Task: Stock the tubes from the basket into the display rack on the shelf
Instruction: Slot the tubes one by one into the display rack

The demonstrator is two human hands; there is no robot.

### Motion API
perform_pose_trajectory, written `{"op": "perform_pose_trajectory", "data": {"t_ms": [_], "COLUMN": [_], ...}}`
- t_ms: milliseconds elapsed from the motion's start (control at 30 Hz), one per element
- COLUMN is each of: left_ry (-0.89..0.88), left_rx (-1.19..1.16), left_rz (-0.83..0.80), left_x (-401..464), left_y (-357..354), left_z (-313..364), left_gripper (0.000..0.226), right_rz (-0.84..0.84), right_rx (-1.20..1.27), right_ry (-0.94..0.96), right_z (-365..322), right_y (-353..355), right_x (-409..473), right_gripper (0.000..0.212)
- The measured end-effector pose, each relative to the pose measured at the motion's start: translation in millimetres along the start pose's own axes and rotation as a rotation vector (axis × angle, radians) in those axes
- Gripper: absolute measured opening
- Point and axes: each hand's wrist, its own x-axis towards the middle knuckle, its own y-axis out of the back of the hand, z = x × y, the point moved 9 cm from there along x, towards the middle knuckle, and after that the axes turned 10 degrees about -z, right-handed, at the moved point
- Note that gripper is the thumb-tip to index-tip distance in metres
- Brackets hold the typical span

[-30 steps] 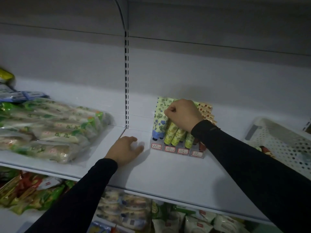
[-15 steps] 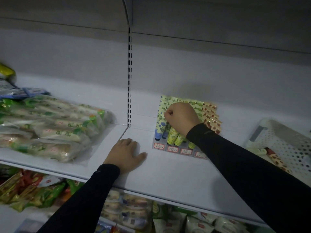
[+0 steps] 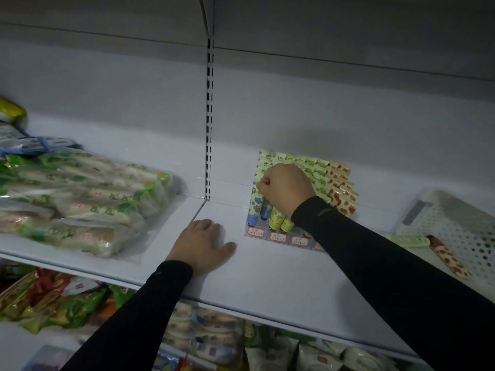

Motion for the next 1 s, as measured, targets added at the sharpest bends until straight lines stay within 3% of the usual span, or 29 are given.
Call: {"op": "perform_pose_trajectory", "data": {"t_ms": [500,1000], "left_ry": [0.006,0.011], "left_rx": [-0.005,-0.017], "left_rz": [0.026,0.009], "left_x": [1.5,-0.9], "left_y": [-1.8,2.3], "left_z": [-3.1,0.7], "left_gripper": [0.056,0.058], "right_rz": [-0.001,-0.032], "right_rx": [0.1,0.083], "right_ry": [0.006,-0.019], "right_z": [1.9,3.2], "right_y": [-1.0,-1.3], "right_x": [10.6,11.3], "right_gripper": [0.048,0.045]}}
